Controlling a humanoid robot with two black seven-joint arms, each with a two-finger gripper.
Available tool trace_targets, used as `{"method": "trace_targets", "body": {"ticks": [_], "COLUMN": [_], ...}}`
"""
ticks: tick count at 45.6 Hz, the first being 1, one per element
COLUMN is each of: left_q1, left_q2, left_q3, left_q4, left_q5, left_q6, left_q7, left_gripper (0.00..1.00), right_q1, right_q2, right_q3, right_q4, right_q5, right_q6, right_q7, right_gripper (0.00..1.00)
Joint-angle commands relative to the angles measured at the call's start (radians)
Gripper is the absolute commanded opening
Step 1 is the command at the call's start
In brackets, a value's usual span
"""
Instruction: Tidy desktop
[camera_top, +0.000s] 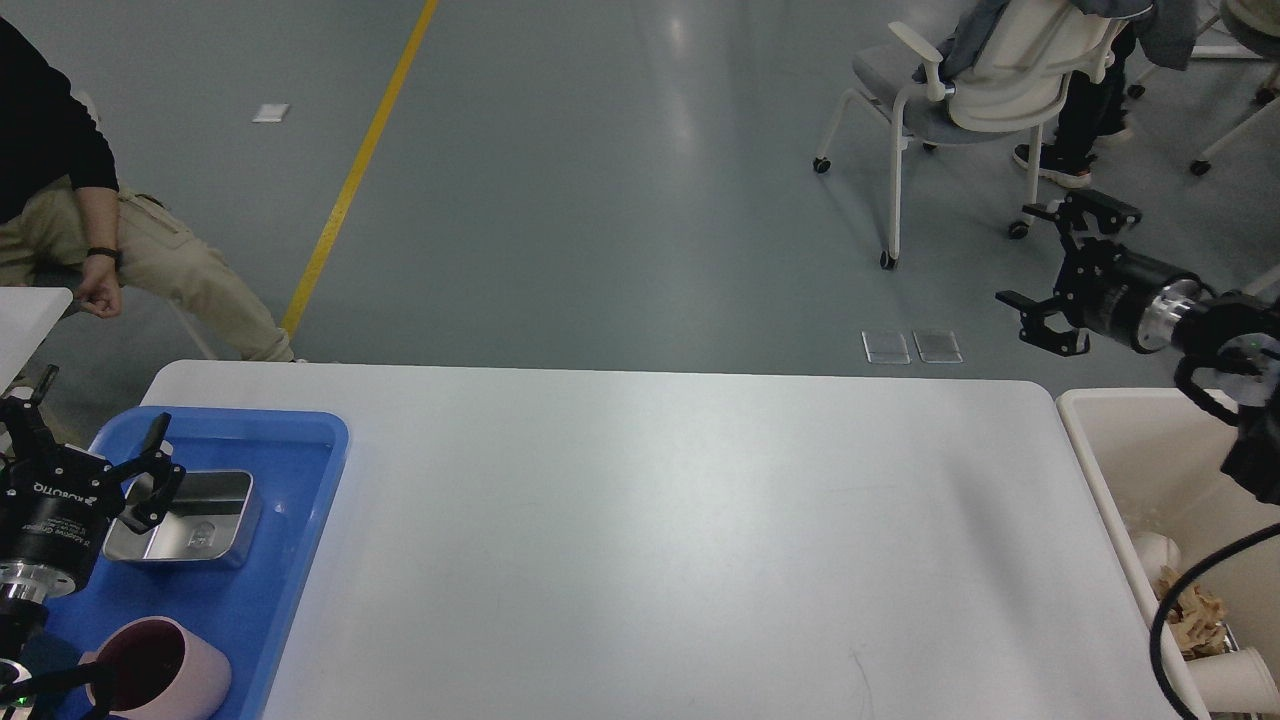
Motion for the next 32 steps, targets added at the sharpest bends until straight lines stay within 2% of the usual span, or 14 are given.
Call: {"method": "trace_targets", "body": {"ticks": [1,11,17,27,32], "left_q1": [0.011,0.028,0.037,0.040,0.043], "left_q2": [0.002,0.005,0.006,0.005,0.002], "left_q3": [-0.003,-0.044,-0.072,-0.084,-0.092], "left_q4": [-0.001,-0.001,-0.001,0.000,-0.001], "left_q5": [0.000,0.000,0.000,0.000,0.000], "left_q6": [-0.002,-0.040,-0.043,-0.041,-0.041], "left_q7": [0.000,0.001,0.001,0.001,0.001], "left_gripper": [0.97,0.97,0.97,0.97,0.97], "right_q1": [-0.005,-0.054,-0.139,-0.391,-0.500], "right_q2": [0.074,0.141,0.175,0.181,0.177], "right_q3": [0.128,0.401,0.543,0.604,0.600], "right_q4": [0.001,0.053,0.165,0.551,0.680], "right_q5": [0.073,0.176,0.194,0.191,0.184], "right_q6": [0.003,0.061,0.075,0.093,0.093], "right_q7": [0.038,0.045,0.049,0.150,0.187], "right_gripper": [1.00,1.00,1.00,1.00,1.00]}}
